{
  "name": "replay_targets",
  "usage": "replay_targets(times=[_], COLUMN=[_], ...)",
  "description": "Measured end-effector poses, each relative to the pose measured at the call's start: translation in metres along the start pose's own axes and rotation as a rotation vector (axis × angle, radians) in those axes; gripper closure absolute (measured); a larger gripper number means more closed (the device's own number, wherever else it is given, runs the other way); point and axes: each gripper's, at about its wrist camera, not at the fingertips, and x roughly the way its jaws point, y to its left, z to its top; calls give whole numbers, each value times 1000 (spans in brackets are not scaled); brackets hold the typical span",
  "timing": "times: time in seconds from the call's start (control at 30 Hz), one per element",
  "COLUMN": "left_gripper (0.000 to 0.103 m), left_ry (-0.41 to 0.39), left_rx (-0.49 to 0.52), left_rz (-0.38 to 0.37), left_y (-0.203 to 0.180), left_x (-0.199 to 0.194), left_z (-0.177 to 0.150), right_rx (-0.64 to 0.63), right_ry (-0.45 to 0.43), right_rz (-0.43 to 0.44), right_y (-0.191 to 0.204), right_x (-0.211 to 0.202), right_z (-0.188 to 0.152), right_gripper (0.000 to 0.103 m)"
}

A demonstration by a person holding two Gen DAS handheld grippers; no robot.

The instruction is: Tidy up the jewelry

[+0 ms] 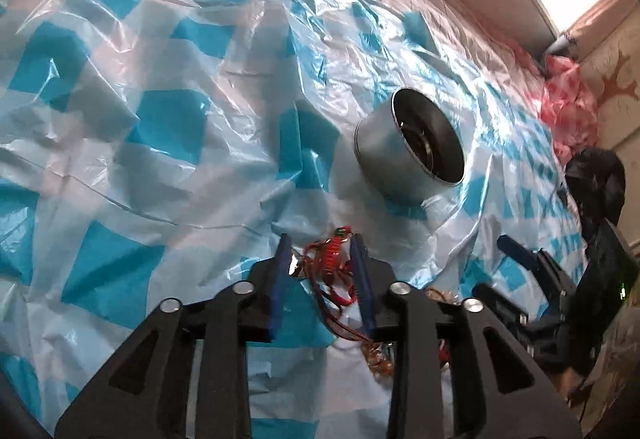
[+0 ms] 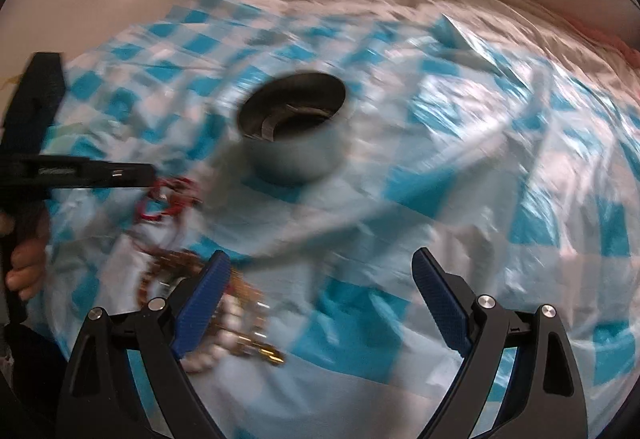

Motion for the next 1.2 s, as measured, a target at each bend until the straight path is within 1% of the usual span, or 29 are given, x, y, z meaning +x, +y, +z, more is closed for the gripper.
replay_targets(times=[0.07,0.13,0.2,0.3,0.4,0.43,0.47,0.5,0.53,0.6,0.63,0.77,0.87,0.93,1.0,1.07,1.1,1.2], left_gripper=[73,72,71,62,60,60,60,73,87,87,87,87,87,87,87,87,87,87], left_ry=[0,11,23,3,-27,-24,-4,18,53,54,42,-31,-69,-64,-48,-38,-43,-43], left_rx=[9,28,42,86,180,207,236,247,258,238,199,56,-17,-38,-45,-55,-66,-98], left_rz=[-6,15,46,107,186,207,228,233,221,182,131,3,-67,-104,-96,-54,-46,-60], left_y=[-1,-4,-7,-16,-31,-35,-39,-40,-43,-44,-40,-20,-6,-2,-2,1,3,10], left_x=[0,4,8,13,20,23,31,36,43,41,35,10,-3,-6,-4,-1,-1,-2], left_z=[0,0,-1,1,2,2,2,2,2,4,8,18,22,23,21,20,20,20], right_rx=[-41,-83,-115,-188,-216,-219,-223,-229,-234,-227,-220,-205,-217,-232,-248,-250,-246,-240], right_ry=[-28,-33,-14,2,6,11,15,20,24,29,32,45,64,74,75,65,63,63], right_rz=[44,61,82,86,106,117,124,129,132,143,150,179,185,184,173,163,157,136], right_y=[15,31,45,66,77,80,82,84,85,85,84,86,94,102,108,110,111,111], right_x=[-2,1,8,13,16,18,19,21,22,22,23,27,34,40,44,46,48,58], right_z=[5,7,7,6,6,6,6,6,5,4,4,9,10,11,13,17,20,32], right_gripper=[15,15,15,15,15,15,15,15,15,15,15,15,15,15,15,15,15,15])
